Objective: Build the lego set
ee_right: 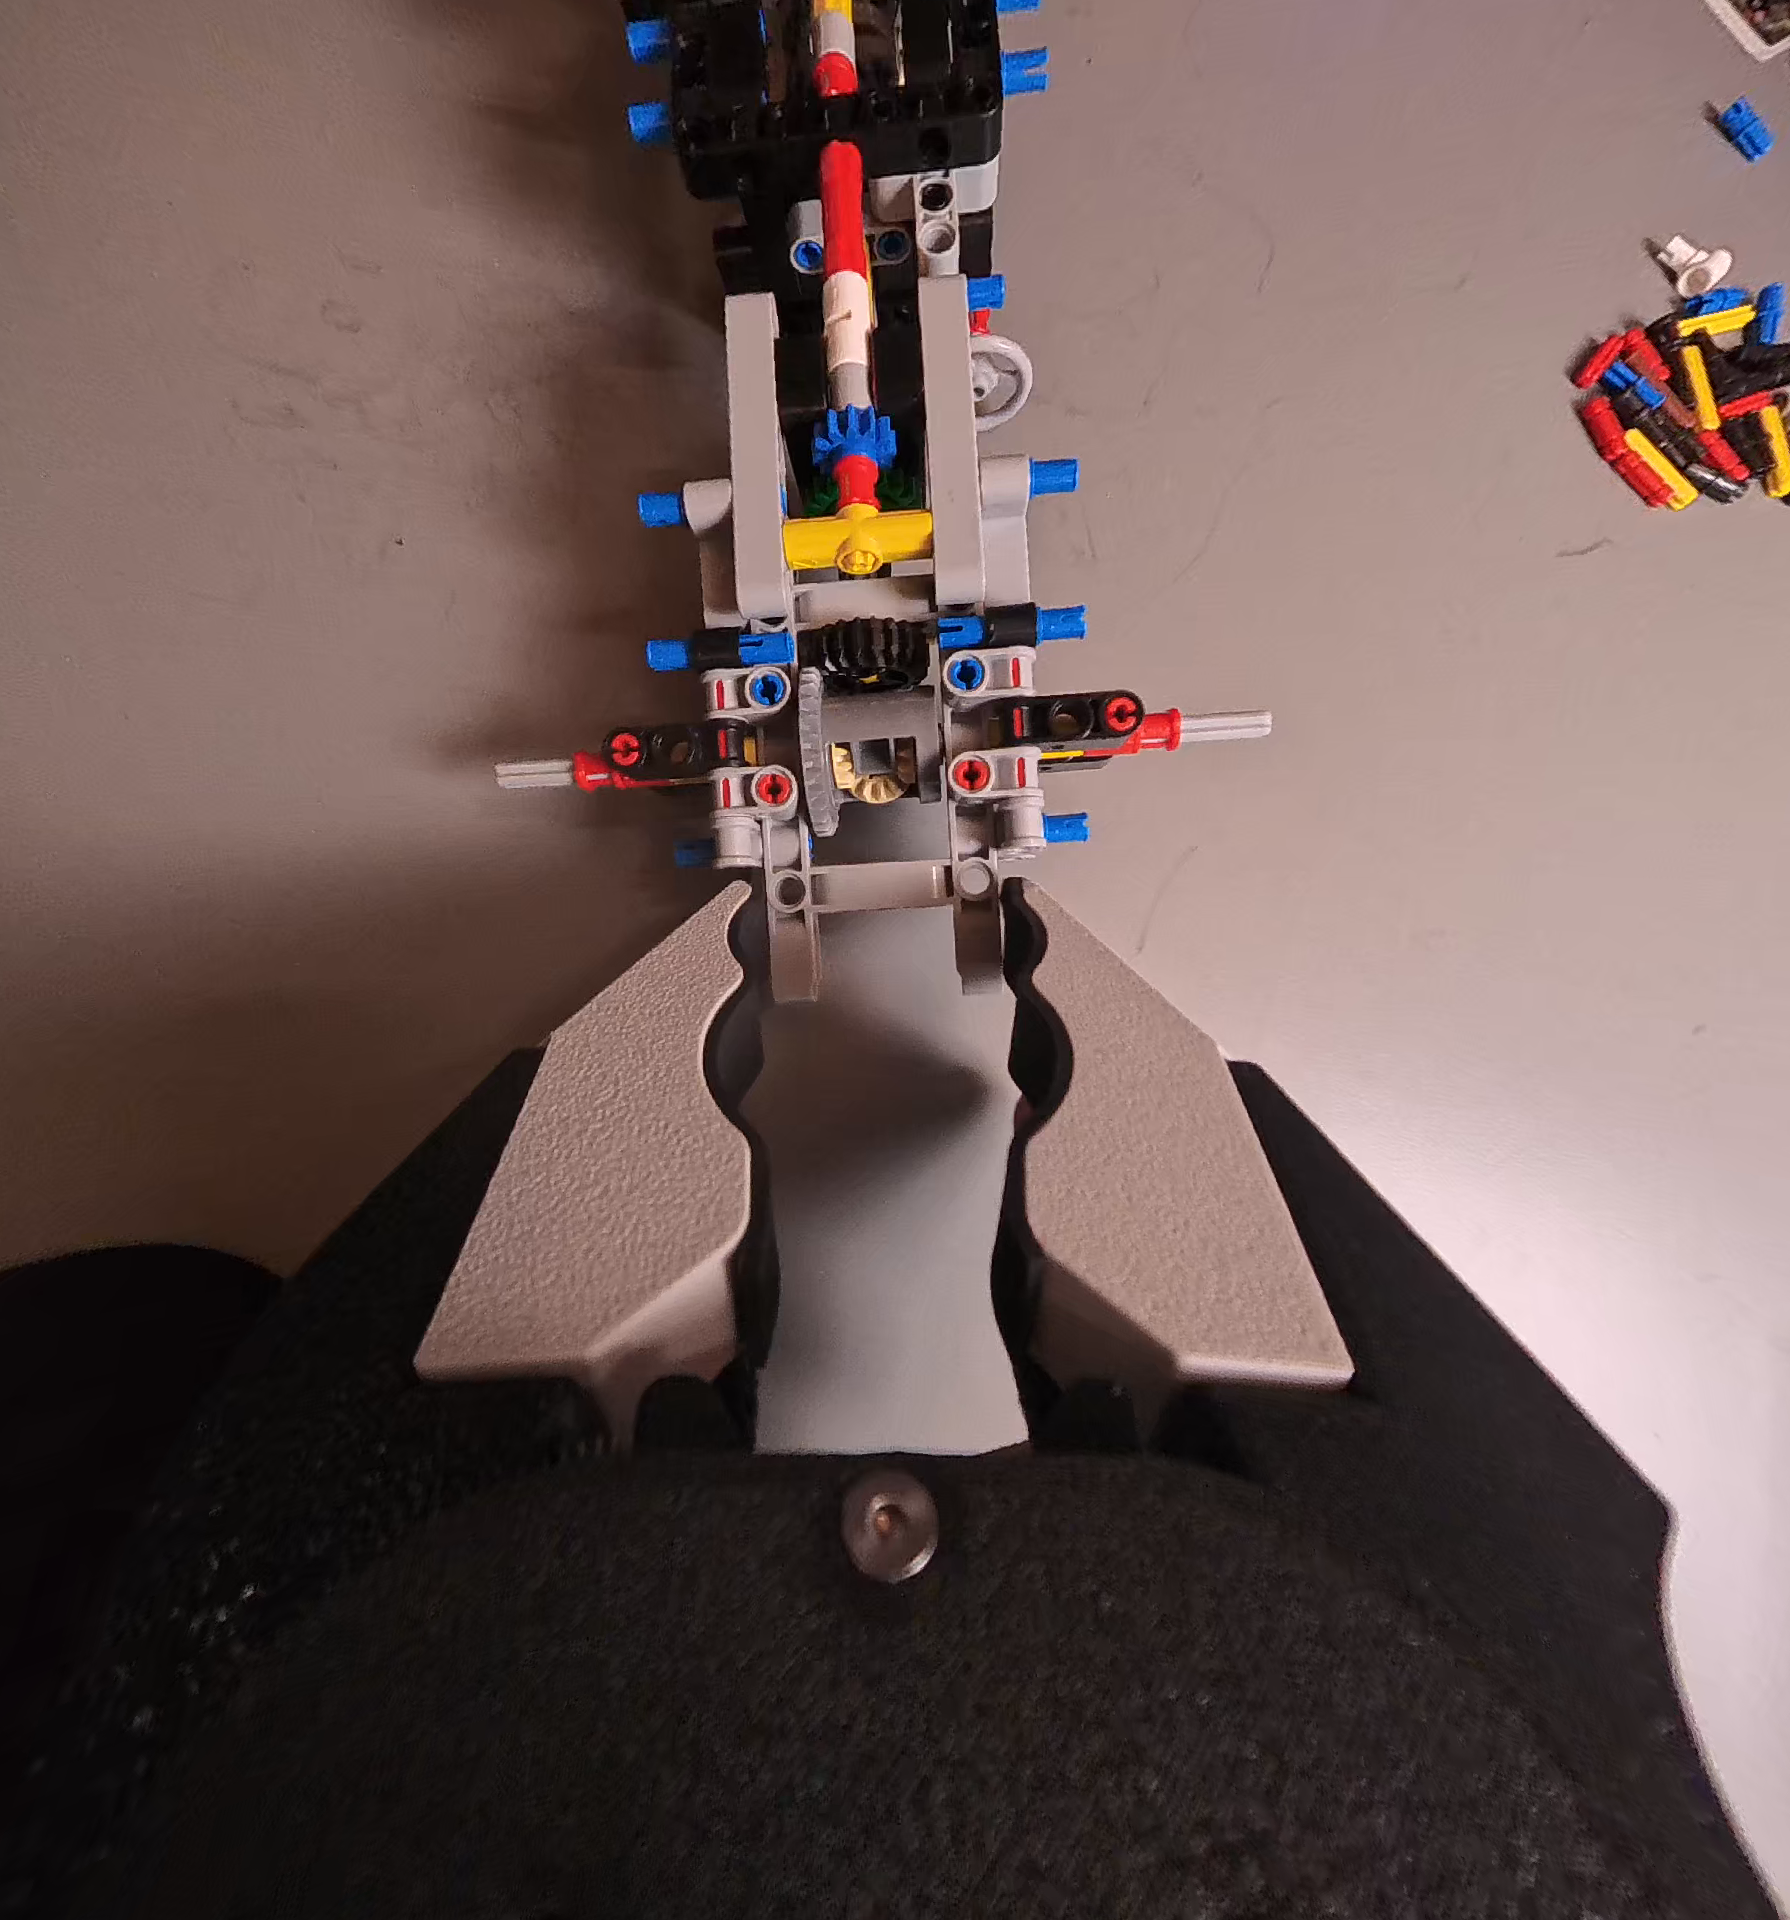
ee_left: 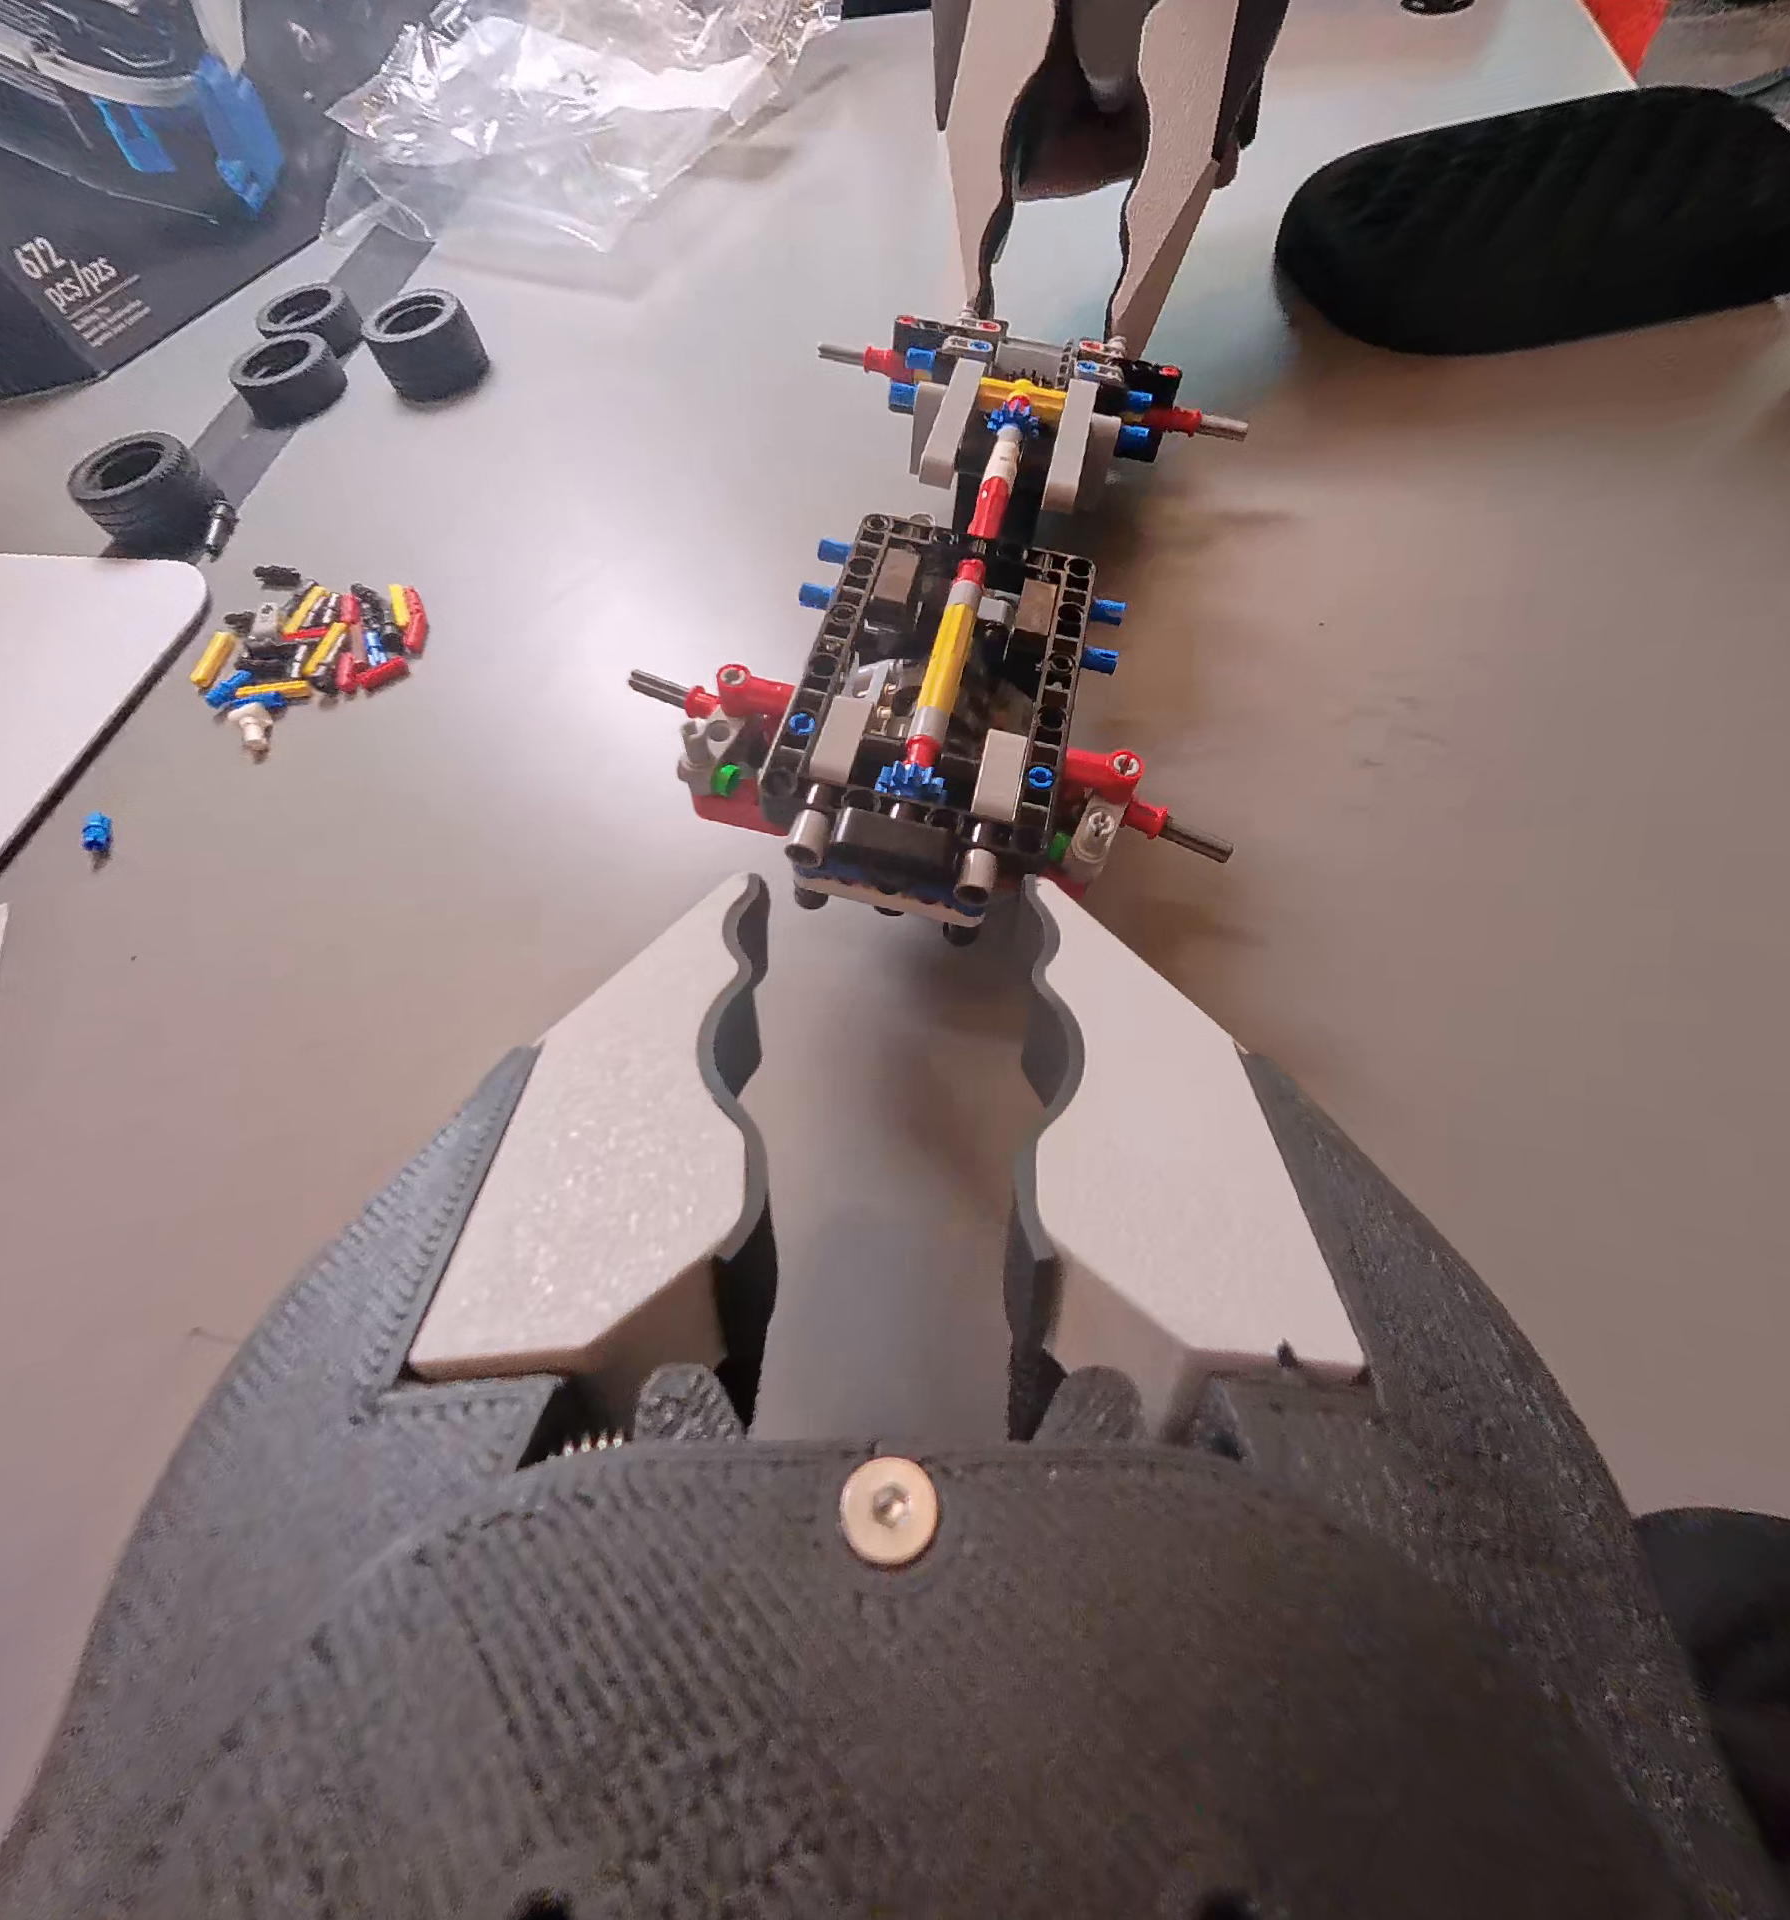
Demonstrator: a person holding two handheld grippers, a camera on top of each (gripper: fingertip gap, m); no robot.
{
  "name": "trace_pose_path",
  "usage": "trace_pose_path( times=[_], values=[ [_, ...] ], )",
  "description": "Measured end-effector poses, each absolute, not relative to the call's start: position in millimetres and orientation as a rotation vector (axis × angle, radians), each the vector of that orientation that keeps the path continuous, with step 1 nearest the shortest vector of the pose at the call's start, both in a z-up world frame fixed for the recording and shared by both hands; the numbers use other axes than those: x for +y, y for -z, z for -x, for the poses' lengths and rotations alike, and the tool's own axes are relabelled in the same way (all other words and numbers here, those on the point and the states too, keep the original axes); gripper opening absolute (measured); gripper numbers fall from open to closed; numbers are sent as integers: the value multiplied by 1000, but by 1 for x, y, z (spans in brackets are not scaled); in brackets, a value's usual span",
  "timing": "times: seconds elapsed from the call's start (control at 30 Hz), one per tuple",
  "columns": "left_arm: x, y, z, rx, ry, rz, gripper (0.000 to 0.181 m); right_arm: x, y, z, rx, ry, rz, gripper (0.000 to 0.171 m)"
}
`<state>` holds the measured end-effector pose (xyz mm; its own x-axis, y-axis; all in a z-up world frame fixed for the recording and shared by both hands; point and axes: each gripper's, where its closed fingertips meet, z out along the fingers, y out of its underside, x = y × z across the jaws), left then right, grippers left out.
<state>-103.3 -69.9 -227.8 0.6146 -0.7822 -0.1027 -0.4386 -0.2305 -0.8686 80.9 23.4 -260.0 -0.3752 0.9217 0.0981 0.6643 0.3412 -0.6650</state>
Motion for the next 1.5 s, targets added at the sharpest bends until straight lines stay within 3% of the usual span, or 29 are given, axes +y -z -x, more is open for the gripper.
trace_pose_path(
  times=[0.27,0.67,1.0,1.1,1.23,1.5],
  values=[
    [-76,178,150,752,402,1796,50,28,251,-93,-2106,-741,1407,52],
    [-69,217,108,475,931,2036,53,19,251,-88,-2115,-1010,1519,54],
    [-63,228,91,349,1204,2107,48,27,251,-83,-2083,-1338,1666,42],
    [-62,230,90,324,1220,2124,40,27,252,-80,-2080,-1423,1708,28],
    [-60,227,90,360,1157,2110,39,24,251,-79,-2108,-1442,1683,15],
    [-59,209,95,627,817,1901,31,33,210,-72,-2005,-1288,1443,8]
  ],
)
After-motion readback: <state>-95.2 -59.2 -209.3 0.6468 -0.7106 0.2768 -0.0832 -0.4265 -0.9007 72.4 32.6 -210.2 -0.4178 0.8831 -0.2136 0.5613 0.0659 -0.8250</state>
